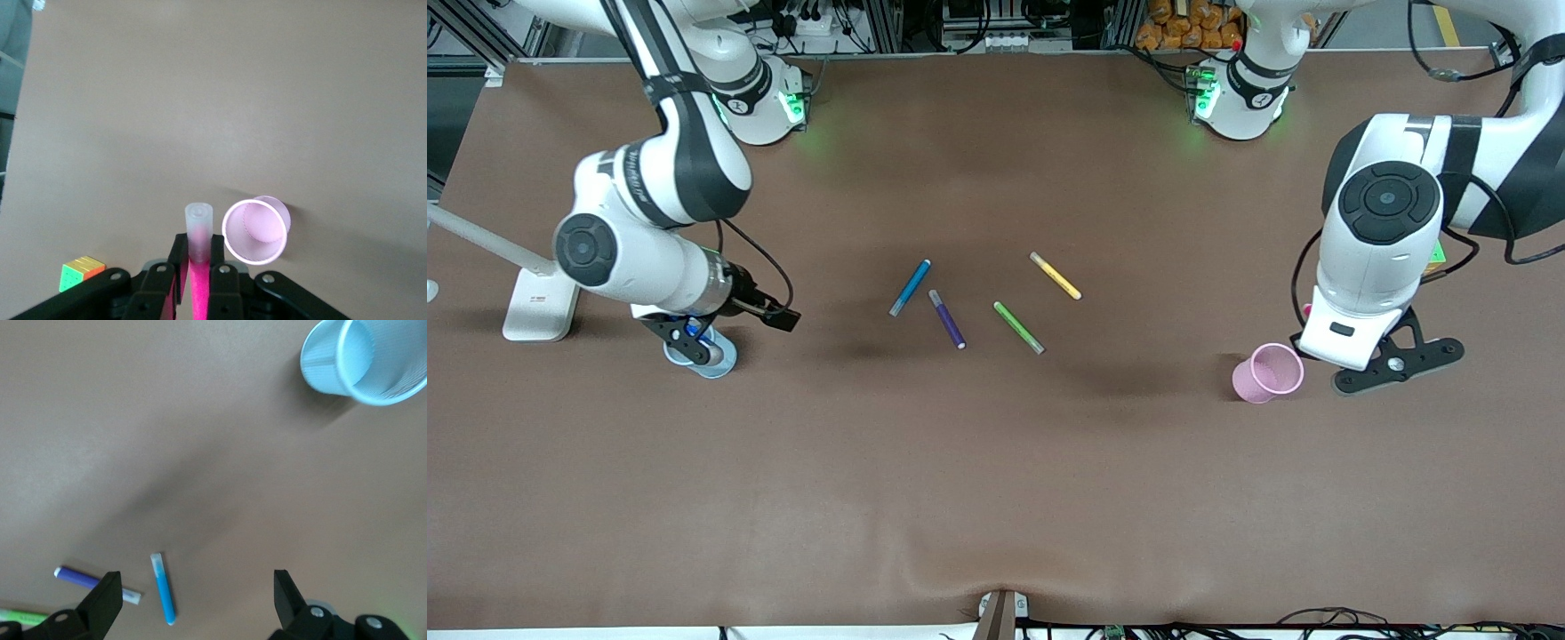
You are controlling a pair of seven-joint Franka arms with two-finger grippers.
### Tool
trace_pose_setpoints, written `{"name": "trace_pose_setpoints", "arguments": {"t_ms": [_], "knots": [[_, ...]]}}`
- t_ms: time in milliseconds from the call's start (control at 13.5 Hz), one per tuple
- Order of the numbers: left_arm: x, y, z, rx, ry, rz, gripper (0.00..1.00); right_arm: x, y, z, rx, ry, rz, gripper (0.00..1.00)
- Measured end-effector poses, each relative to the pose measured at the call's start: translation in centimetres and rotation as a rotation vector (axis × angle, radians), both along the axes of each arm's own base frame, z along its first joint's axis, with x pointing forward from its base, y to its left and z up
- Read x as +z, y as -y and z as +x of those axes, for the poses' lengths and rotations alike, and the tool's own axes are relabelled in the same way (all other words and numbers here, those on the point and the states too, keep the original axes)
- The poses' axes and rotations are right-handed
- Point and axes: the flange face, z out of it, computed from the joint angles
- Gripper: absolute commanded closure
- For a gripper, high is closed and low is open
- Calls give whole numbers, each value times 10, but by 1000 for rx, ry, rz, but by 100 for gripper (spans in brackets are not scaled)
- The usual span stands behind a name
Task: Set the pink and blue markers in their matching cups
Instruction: 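Grasp the blue marker with the right gripper while the left gripper holds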
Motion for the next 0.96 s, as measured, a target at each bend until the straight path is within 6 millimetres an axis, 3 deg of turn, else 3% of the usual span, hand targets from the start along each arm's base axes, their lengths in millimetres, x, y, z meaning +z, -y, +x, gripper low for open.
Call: {"name": "trace_pose_setpoints", "arguments": {"t_ms": [223, 445, 668, 965], "knots": [[-3, -9, 4, 8, 3, 6, 100, -27, -33, -7, -96, 22, -20, 19], [-2, -20, 7, 25, 7, 4, 100, -69, -63, -9, -158, 13, -8, 20], [-2, -19, 7, 23, 7, 3, 100, -113, -93, -16, -159, 21, -20, 25], [-1, -20, 8, 22, 33, 51, 100, -139, -123, -29, -128, 13, -35, 37]]}}
